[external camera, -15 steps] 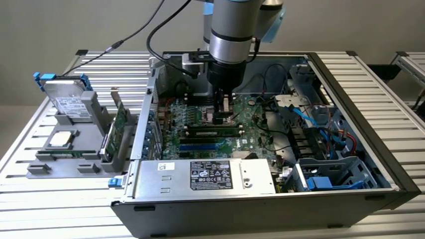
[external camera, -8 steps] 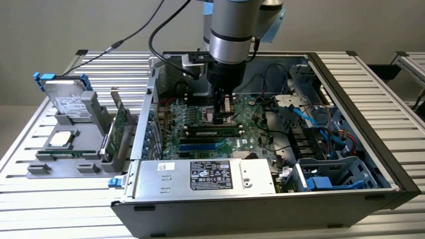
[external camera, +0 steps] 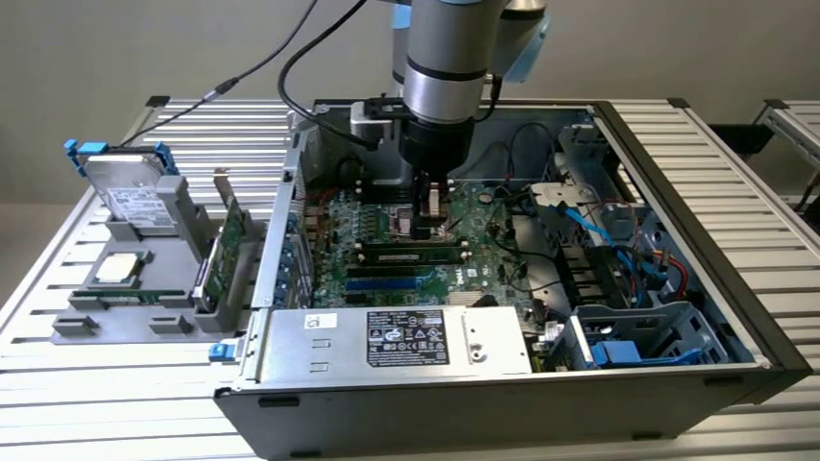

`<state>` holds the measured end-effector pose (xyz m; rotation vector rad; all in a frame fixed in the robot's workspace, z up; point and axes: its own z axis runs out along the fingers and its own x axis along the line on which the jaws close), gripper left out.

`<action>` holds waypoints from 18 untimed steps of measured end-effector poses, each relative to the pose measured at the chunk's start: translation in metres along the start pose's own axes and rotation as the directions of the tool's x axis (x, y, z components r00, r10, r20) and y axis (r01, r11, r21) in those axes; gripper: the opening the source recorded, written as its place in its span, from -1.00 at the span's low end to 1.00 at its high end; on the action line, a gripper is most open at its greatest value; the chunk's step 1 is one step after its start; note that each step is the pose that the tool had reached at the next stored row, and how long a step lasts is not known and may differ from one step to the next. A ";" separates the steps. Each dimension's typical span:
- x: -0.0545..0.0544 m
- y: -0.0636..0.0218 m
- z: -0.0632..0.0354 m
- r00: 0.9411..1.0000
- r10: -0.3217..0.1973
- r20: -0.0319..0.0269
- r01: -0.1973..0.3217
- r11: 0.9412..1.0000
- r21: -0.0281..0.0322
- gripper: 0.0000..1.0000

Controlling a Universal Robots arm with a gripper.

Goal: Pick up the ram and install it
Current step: 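Press down the ram until it locks into place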

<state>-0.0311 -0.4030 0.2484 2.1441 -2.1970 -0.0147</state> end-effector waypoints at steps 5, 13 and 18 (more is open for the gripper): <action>0.000 0.0000 0.0002 0.997 0.075 0.004 -0.075 0.997 -0.003 -0.80; 0.000 0.0000 0.0007 0.980 0.201 0.011 -0.201 0.980 -0.009 -0.80; 0.000 -0.0001 0.0011 0.960 0.280 0.014 -0.280 0.960 -0.014 -0.80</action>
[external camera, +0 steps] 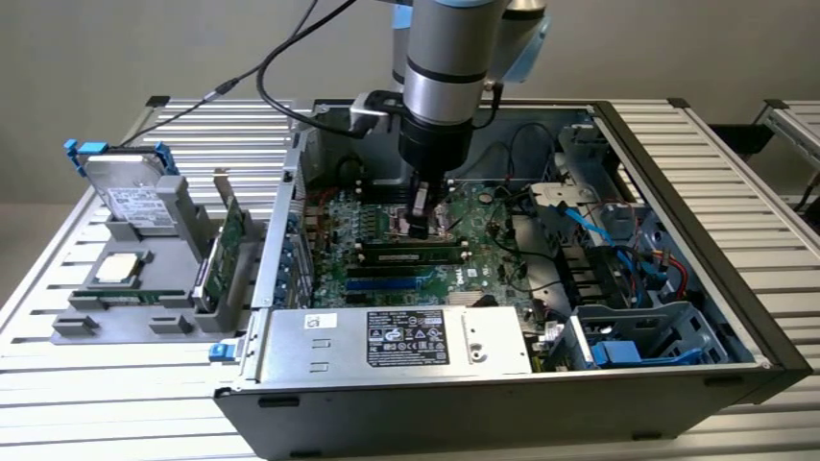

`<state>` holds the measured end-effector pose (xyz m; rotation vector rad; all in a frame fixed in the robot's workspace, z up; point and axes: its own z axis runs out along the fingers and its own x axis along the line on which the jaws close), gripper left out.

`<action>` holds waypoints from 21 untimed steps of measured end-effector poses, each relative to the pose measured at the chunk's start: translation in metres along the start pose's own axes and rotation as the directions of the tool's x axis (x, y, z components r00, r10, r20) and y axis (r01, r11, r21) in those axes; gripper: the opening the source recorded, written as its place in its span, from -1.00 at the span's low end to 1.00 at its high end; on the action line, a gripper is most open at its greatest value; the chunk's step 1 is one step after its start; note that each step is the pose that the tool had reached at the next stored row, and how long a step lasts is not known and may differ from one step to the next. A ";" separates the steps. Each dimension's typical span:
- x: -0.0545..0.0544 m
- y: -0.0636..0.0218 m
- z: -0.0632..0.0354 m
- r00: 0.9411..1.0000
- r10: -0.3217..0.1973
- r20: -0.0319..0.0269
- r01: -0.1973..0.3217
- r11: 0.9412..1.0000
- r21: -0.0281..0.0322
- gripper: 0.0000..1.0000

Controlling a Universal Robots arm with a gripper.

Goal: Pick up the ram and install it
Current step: 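Press down the ram until it locks into place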

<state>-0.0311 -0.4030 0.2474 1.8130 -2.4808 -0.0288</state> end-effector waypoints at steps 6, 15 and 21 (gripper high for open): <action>0.000 0.0000 0.0006 0.995 0.097 0.005 -0.097 0.995 -0.005 -0.80; 0.000 -0.0001 0.0016 0.970 0.241 0.012 -0.241 0.970 -0.012 -0.80; 0.000 -0.0001 0.0023 0.941 0.337 0.016 -0.337 0.941 -0.018 -0.80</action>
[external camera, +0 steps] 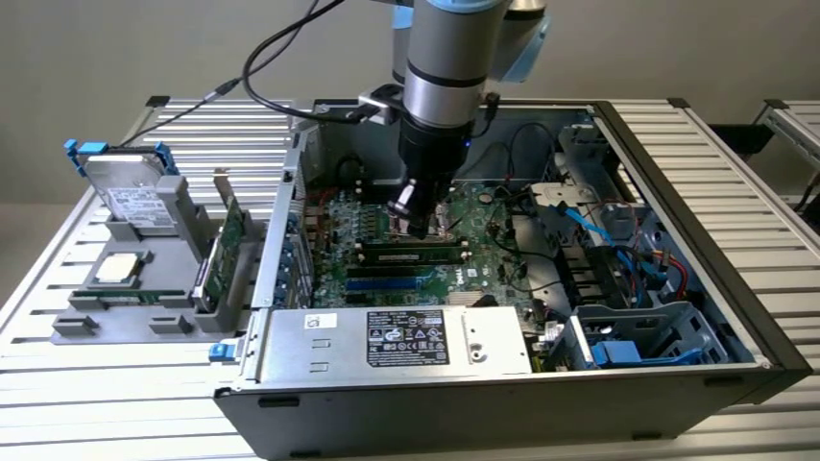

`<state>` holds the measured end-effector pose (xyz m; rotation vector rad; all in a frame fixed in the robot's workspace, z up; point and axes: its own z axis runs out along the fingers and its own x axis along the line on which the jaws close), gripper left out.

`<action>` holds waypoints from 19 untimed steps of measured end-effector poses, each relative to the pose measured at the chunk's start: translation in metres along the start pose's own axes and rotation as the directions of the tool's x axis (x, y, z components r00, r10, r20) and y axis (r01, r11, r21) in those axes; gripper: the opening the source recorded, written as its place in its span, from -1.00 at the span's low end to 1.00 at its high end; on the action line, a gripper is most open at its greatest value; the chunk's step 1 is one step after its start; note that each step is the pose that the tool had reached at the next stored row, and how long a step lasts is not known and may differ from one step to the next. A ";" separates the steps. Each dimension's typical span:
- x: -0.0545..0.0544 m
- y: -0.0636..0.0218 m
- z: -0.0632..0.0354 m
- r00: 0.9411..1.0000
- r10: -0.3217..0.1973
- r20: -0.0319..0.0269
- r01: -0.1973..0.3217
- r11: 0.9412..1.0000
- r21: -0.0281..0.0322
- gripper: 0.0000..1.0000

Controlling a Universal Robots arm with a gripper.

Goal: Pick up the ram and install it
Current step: 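Press down the ram until it locks into place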

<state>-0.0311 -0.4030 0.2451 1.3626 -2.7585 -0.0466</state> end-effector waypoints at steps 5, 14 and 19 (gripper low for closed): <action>0.000 0.0000 0.0006 0.997 0.082 0.004 -0.082 0.997 -0.004 -0.80; 0.000 -0.0001 0.0012 0.975 0.220 0.011 -0.220 0.975 -0.011 -0.80; 0.000 -0.0001 0.0014 0.957 0.290 0.014 -0.289 0.957 -0.015 -0.80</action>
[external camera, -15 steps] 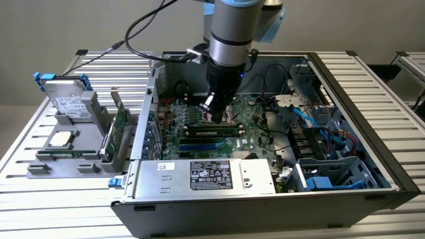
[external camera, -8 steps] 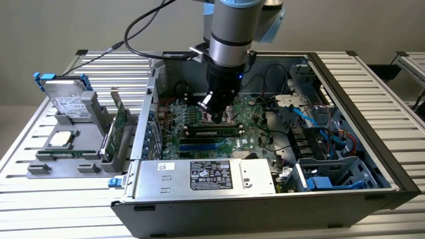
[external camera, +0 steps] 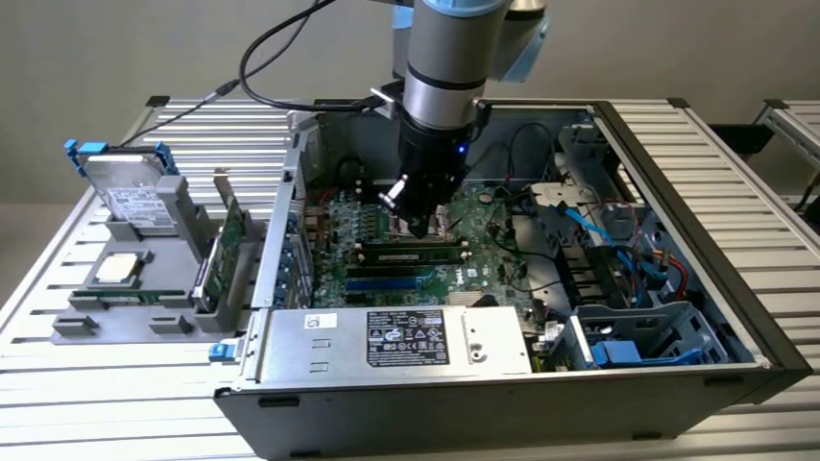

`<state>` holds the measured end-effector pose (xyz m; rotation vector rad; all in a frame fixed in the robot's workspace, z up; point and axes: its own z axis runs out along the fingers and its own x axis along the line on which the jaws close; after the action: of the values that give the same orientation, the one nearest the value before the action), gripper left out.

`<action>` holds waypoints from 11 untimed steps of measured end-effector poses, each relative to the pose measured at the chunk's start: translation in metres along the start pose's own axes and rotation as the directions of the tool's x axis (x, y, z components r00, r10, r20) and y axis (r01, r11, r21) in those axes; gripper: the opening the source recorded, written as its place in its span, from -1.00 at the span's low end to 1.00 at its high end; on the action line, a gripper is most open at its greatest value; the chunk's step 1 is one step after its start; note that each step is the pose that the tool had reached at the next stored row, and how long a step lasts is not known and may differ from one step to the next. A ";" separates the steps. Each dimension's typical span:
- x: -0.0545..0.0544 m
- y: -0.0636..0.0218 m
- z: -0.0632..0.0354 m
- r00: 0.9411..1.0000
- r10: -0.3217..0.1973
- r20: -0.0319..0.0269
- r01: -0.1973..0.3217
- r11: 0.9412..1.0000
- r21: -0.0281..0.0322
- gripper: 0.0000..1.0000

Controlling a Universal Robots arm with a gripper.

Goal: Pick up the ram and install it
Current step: 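Press down the ram until it locks into place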

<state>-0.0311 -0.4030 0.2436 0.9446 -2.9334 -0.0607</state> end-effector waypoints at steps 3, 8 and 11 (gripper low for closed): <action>0.000 0.0000 0.0001 0.999 0.044 0.002 -0.044 0.999 -0.002 -0.80; 0.000 0.0000 0.0004 0.993 0.114 0.006 -0.114 0.993 -0.005 -0.80; 0.000 -0.0001 0.0005 0.988 0.154 0.008 -0.154 0.988 -0.006 -0.80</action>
<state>-0.0310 -0.4030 0.2431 0.7157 -3.0008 -0.0652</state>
